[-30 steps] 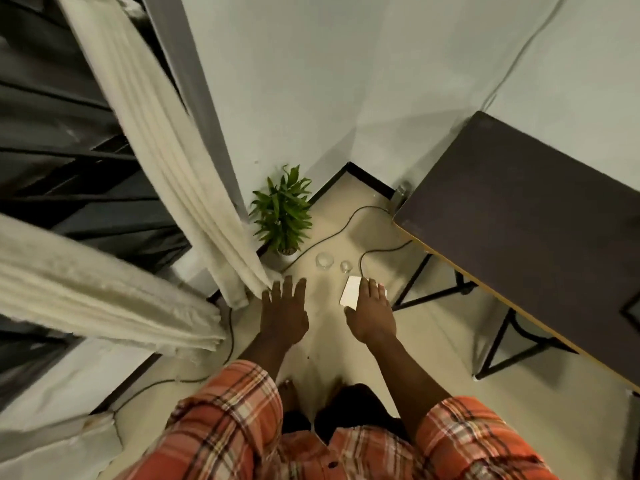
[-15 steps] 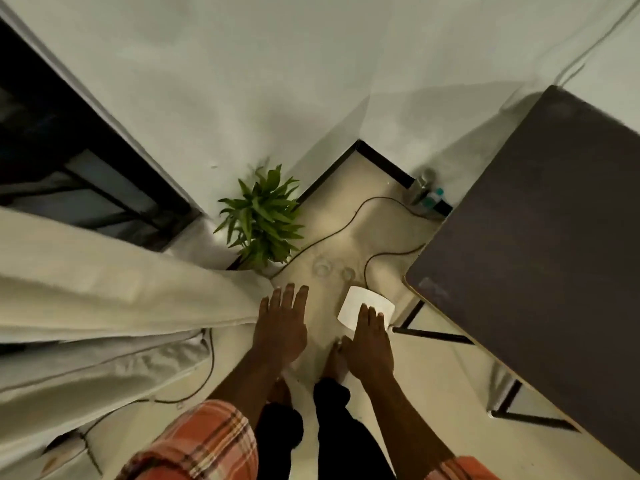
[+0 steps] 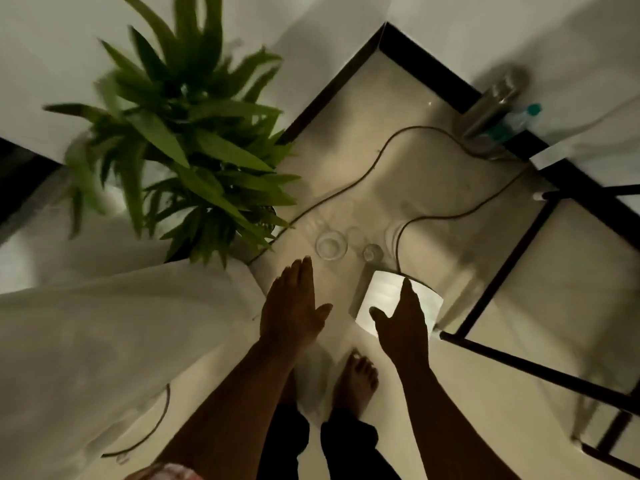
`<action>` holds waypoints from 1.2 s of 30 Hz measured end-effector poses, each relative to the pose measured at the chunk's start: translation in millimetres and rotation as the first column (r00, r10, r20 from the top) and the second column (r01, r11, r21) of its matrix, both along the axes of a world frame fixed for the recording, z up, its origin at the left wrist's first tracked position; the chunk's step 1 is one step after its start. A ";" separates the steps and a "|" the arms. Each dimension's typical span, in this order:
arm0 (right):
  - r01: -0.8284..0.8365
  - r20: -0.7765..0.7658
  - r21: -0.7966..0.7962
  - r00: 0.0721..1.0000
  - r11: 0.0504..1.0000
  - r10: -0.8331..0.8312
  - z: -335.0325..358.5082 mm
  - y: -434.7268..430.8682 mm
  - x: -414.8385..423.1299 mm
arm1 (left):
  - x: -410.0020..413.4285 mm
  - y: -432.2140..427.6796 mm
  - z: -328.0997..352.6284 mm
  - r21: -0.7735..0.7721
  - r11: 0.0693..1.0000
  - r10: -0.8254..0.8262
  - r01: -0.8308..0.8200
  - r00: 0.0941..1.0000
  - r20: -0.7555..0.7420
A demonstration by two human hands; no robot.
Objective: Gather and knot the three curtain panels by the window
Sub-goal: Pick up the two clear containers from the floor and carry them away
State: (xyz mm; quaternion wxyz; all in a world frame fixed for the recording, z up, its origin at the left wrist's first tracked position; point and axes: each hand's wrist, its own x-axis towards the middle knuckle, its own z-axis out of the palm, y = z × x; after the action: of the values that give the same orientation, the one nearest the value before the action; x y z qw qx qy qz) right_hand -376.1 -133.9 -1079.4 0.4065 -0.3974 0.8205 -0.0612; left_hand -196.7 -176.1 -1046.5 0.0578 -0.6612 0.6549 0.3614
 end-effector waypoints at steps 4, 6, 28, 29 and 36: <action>0.090 -0.003 -0.048 0.996 0.995 -0.090 -81.1 -26.5 -7.3 | -3.3 -17.6 -92.1 -0.005 0.990 0.143 -0.144 0.985 -0.102; 0.122 0.004 -0.085 0.992 0.989 -0.122 -116.2 -39.6 -13.1 | -10.4 -30.3 -133.3 -0.007 0.981 0.192 -0.195 0.969 -0.158; 0.063 -0.089 -0.261 0.992 0.963 -0.089 -184.1 -76.2 -0.3 | -27.3 -47.1 -209.3 -0.153 0.955 0.218 -0.252 0.953 -0.209; 0.067 -0.081 -0.263 0.993 0.963 -0.091 -165.1 -71.6 5.9 | -22.7 -42.4 -192.3 -0.145 0.956 0.223 -0.254 0.953 -0.205; 0.101 0.012 -0.258 0.995 0.961 -0.101 28.0 -39.9 48.6 | 5.6 -9.0 -5.2 -0.149 0.926 0.312 -0.348 0.924 -0.219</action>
State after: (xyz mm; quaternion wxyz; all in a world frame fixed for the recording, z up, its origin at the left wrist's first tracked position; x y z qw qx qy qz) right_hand -327.5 -173.8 -1051.4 0.3468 -0.4046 0.8251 -0.1879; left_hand -191.1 -185.1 -1051.7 -0.1289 -0.7268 0.5670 0.3654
